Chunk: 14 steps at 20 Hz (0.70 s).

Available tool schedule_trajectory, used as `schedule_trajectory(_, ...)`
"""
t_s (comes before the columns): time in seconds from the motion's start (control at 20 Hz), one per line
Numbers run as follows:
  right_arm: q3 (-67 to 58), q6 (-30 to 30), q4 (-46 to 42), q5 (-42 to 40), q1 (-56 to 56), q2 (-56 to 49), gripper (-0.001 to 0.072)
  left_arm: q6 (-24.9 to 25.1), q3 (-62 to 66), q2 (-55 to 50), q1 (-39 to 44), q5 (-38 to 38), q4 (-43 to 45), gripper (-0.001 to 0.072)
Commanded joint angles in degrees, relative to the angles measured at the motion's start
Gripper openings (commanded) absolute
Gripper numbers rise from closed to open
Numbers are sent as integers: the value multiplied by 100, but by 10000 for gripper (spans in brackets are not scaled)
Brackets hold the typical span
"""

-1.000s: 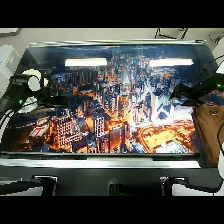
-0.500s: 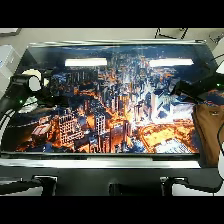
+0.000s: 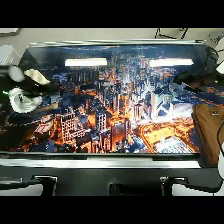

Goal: Fold the clothes and pants, and hang the long-sleeved shirts on hangers.

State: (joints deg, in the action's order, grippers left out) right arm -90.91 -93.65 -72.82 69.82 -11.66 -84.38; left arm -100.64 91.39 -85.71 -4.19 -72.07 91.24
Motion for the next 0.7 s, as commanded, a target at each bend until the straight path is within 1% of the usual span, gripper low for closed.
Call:
schedule_trajectory(0.0,35,85,28,179,9,-55,694,-520,931,-330,-1569,-26,-125,720)
schedule_trajectory(0.1,59,109,85,463,9,-120,681,-610,977,-601,-2258,59,-354,720)
schedule_trajectory(0.15,59,109,140,601,9,-149,681,-566,977,-780,-2461,131,-457,720)
schedule_trajectory(0.2,59,103,203,723,9,-164,682,-422,979,-986,-2608,251,-599,720)
schedule_trajectory(0.25,59,52,232,837,9,-164,682,-269,979,-1176,-2691,378,-748,720)
schedule_trajectory(0.4,59,-382,234,1174,9,-162,683,72,979,-1740,-2761,691,-1141,720)
schedule_trajectory(0.5,59,-699,264,1401,9,-164,683,466,979,-2083,-2750,826,-1620,720)
schedule_trajectory(0.6,59,-822,361,1598,9,-162,683,824,979,-2371,-2752,914,-2162,720)
schedule_trajectory(0.65,59,-820,413,1714,9,-162,683,837,979,-2481,-2752,911,-2249,720)
